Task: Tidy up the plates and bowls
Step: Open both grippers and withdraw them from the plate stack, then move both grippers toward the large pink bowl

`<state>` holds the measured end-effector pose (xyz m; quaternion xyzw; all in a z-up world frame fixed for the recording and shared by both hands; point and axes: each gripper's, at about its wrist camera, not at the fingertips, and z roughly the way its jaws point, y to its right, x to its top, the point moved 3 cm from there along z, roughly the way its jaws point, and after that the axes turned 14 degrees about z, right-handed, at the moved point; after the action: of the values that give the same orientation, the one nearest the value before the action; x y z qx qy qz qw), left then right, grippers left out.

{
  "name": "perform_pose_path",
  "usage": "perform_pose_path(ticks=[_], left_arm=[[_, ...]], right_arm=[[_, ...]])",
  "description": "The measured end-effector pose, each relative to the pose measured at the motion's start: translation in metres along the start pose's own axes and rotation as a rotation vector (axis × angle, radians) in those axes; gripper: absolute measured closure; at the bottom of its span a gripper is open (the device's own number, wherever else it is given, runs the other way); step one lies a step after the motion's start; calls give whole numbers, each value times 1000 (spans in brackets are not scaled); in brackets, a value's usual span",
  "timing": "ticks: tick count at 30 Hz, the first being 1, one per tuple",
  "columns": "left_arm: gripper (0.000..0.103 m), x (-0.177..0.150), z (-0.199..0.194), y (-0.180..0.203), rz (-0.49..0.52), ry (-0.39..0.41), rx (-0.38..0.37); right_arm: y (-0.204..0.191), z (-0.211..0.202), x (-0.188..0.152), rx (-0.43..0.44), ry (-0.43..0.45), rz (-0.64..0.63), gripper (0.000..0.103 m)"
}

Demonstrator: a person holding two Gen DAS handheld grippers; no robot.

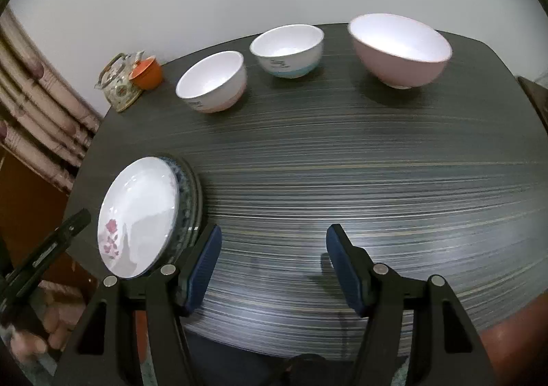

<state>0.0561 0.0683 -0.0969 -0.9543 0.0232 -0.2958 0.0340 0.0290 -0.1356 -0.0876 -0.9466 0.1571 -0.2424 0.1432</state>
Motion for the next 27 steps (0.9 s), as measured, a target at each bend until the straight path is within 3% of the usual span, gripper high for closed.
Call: perform_pose_path(ticks=[6,11,16,27], left_arm=[[58,21,-11,59,103,12,-37],[53,42,-11,109,192,18,-103],[45,57,-10,139,240,22,-132],[44,91,11,190,317,-10,-151]], right_arm=[[22,-8,10,-7,14,30,42],[33,-26,24,-47,82,-2,40],[46,-39,40,-75,133,0,36],[77,-41,73,-101,154,62,36]])
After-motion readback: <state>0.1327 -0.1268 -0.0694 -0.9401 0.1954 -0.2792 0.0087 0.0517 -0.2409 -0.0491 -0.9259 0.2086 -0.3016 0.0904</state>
